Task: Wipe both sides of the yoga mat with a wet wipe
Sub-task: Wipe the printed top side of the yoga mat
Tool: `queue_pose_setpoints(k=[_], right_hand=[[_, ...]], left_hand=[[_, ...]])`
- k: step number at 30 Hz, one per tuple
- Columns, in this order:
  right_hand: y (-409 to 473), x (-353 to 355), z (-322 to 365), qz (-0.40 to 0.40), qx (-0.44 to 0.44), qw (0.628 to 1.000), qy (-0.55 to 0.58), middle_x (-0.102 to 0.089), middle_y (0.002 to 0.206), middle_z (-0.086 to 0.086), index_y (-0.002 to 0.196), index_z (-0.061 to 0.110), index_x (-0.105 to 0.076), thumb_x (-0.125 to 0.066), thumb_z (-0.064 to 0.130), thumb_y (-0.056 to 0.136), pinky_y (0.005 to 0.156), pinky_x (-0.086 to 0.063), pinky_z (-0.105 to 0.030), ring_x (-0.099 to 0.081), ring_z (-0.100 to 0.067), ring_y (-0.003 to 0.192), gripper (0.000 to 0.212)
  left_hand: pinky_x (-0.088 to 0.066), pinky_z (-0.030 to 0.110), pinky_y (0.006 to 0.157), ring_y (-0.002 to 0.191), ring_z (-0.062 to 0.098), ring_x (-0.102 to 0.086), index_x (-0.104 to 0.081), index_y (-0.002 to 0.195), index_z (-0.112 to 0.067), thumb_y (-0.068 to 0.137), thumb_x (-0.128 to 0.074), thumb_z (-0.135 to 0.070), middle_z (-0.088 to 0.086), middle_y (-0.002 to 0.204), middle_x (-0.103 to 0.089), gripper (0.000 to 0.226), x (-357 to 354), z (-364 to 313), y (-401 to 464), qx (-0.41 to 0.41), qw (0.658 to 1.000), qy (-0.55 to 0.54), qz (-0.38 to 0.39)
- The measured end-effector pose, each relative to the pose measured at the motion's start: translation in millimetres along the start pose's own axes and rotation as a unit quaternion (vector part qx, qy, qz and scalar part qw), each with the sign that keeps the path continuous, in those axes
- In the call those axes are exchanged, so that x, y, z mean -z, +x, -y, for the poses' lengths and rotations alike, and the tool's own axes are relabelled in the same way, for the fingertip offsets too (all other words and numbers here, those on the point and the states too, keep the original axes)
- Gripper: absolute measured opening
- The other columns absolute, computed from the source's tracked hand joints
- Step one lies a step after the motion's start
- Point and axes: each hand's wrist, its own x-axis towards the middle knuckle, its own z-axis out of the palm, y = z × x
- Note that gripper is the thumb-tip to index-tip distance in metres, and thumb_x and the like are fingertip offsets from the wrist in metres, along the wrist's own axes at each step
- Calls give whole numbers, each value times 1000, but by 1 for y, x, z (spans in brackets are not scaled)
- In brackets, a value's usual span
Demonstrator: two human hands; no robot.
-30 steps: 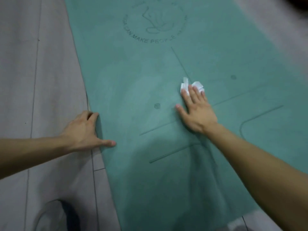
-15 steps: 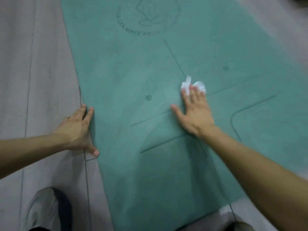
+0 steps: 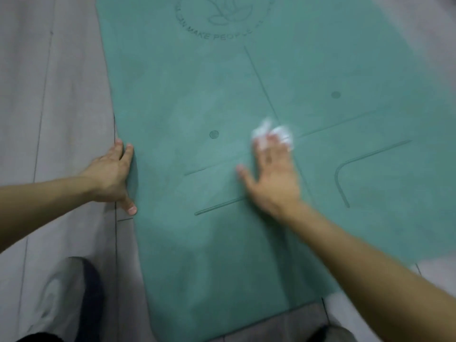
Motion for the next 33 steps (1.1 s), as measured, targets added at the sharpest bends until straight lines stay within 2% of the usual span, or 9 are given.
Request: queue_pose_setpoints(k=[6, 13, 15, 17, 19, 21, 27, 29, 33], right_hand=[[-83, -43, 95, 158, 492, 856, -2, -20, 174, -9, 165, 17, -31, -41, 64, 105, 130, -8, -45, -6, -25, 163, 76], [62, 8, -22, 44, 50, 997, -31, -5, 177, -7, 169, 23, -12, -14, 69, 105, 132, 0, -45, 5, -19, 163, 79], [25, -8, 20, 18, 78, 997, 3, -4, 176, -11, 169, 17, -13, -28, 72, 103, 131, -4, -50, 6, -25, 163, 87], [-41, -32, 71, 84, 328, 940, 47, -9, 176, -12, 168, 14, -19, -45, 67, 102, 130, -8, -52, 3, -29, 163, 88], [-94, -49, 105, 187, 562, 804, 54, -22, 173, -11, 164, 14, -33, -55, 57, 103, 130, -11, -50, -9, -28, 163, 78], [-87, -54, 108, 221, 659, 716, 69, -29, 171, -10, 160, 15, -43, -57, 46, 106, 130, -14, -49, -16, -25, 162, 64], [50, -33, 107, 99, 345, 931, -63, -13, 176, -4, 169, 25, -15, -24, 59, 110, 132, -1, -42, -2, -19, 163, 69], [31, -37, 129, 114, 284, 952, -32, -9, 176, -7, 169, 23, -11, -27, 68, 105, 132, 2, -43, 4, -21, 163, 79], [-55, -51, 147, 233, 653, 720, -28, -13, 175, -8, 168, 21, -22, -42, 59, 106, 132, -5, -48, 0, -22, 163, 75]], left_hand=[[-11, 36, 130, 161, 34, 2, 20, 161, -5, 25, -90, -83, 23, 171, 18, 192, 1, -4, 2, 6, 1000, 6, 6], [-13, 39, 131, 161, 33, 0, 14, 163, -6, 27, -91, -81, 22, 172, 13, 188, -5, 5, -1, -7, 1000, -13, -15], [-15, 40, 131, 161, 34, -1, 15, 163, -6, 28, -90, -82, 24, 171, 14, 187, -4, 6, 1, -11, 1000, -5, -14], [-17, 43, 130, 161, 38, -4, 16, 162, -5, 26, -89, -84, 27, 171, 12, 189, -5, 7, 3, -11, 1000, 2, -13], [-18, 47, 129, 160, 39, -7, 15, 162, -5, 23, -87, -87, 28, 170, 9, 190, -3, 7, 5, -4, 1000, 12, -18], [-19, 50, 128, 160, 38, -10, 14, 162, -6, 23, -86, -87, 27, 171, 7, 189, -3, 4, 4, -12, 1000, 14, -21], [-29, 47, 125, 159, 28, -21, -1, 166, -16, 41, -87, -84, 12, 175, -3, 166, -5, 17, -5, -39, 998, 5, -57], [-36, 46, 121, 154, 30, -33, -15, 165, -18, 58, -86, -77, 11, 174, -15, 141, -3, 24, -8, -61, 995, 15, -77], [-39, 45, 118, 149, 32, -41, -25, 164, -20, 89, -74, -53, 10, 173, -21, 96, -7, 36, -10, -106, 987, 35, -112]])
